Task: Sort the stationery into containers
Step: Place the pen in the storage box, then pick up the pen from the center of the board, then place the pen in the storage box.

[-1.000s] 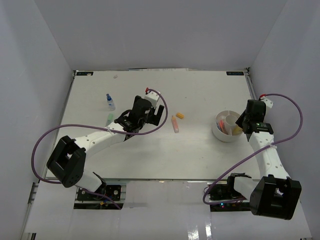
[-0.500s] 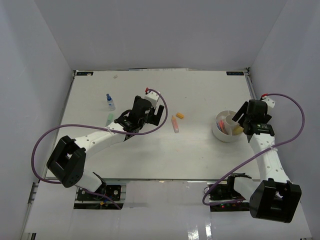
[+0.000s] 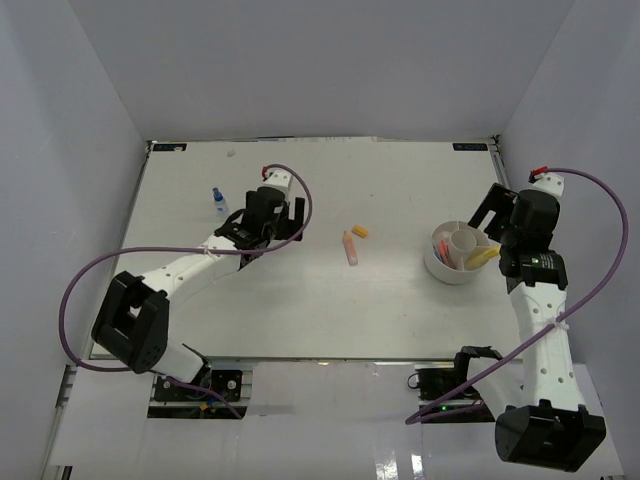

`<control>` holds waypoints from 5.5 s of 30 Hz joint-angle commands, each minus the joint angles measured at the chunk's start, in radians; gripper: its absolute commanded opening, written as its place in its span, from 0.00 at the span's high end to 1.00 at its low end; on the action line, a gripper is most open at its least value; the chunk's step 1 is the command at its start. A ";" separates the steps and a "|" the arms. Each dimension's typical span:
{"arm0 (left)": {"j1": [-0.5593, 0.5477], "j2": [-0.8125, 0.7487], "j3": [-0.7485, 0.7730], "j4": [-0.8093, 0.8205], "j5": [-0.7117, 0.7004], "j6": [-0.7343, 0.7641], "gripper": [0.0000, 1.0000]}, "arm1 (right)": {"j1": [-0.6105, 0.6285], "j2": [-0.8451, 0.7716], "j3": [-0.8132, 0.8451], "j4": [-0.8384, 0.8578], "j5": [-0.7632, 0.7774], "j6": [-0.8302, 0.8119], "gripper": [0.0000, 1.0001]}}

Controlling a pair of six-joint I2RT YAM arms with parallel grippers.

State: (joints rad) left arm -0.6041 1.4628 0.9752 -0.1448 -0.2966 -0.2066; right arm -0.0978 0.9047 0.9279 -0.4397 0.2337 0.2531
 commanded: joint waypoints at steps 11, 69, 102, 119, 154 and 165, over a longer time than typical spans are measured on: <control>0.354 -0.196 -0.170 -0.197 0.013 -0.166 0.02 | 0.072 -0.044 0.023 0.053 -0.258 -0.069 0.10; 0.370 -0.134 -0.368 -0.047 0.295 -0.218 0.86 | 0.248 -0.145 -0.014 0.105 -0.302 -0.187 0.10; -0.252 -0.308 -0.113 0.221 0.491 0.332 0.92 | 0.463 0.230 0.190 0.148 -0.824 0.129 0.03; -0.269 -0.288 -0.101 0.283 0.511 0.372 0.92 | 0.497 0.261 0.201 0.159 -0.855 0.140 0.49; 0.133 -0.082 -0.079 0.205 0.419 -0.051 0.02 | 0.376 -0.035 0.232 -0.442 0.329 -0.008 0.92; 0.135 -0.101 -0.078 0.177 0.418 -0.042 0.02 | 0.193 -0.012 0.088 -0.294 0.201 -0.037 0.92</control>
State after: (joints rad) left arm -0.4702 1.3975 0.8818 0.0364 0.1139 -0.2455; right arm 0.1562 0.8921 1.0561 -0.8246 0.4763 0.2413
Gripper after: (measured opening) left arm 0.979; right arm 0.304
